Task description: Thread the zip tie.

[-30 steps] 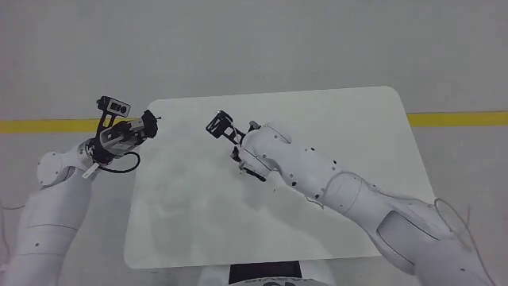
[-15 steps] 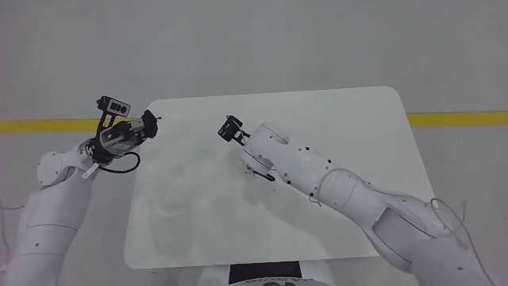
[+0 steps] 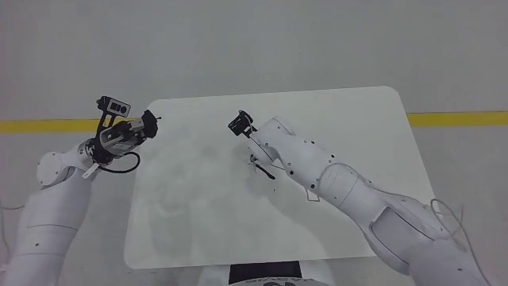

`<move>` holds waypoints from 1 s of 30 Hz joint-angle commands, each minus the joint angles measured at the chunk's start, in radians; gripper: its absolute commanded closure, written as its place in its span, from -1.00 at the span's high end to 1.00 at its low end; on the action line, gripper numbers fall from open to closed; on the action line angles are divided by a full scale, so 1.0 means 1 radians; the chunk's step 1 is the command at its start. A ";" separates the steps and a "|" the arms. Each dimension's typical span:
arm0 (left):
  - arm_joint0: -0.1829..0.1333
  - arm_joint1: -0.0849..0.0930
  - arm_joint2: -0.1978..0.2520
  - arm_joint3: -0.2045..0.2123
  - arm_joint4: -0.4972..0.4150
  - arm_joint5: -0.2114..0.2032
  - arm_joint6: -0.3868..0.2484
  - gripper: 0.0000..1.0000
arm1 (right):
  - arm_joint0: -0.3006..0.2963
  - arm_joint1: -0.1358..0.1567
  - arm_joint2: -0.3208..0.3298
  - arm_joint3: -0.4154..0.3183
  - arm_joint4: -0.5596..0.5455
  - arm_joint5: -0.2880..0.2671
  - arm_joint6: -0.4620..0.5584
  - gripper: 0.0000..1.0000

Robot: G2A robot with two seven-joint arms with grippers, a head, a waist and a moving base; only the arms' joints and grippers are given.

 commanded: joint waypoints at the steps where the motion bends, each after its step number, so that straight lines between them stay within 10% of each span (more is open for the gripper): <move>1: 0.000 0.000 0.000 0.000 0.000 0.000 0.000 -1.00 | -0.013 0.006 0.035 -0.002 0.023 0.005 0.001 1.00; 13: 0.000 0.000 0.000 0.000 0.000 0.000 0.000 -1.00 | -0.110 0.049 0.221 -0.089 0.127 0.038 0.021 1.00; 26: 0.000 0.000 0.000 0.000 0.000 0.000 0.000 -1.00 | -0.134 0.049 0.300 -0.021 0.252 0.085 -0.019 1.00; 30: 0.000 0.000 0.000 0.000 0.000 0.000 0.000 -1.00 | -0.146 0.054 0.348 -0.006 0.317 0.083 -0.025 0.26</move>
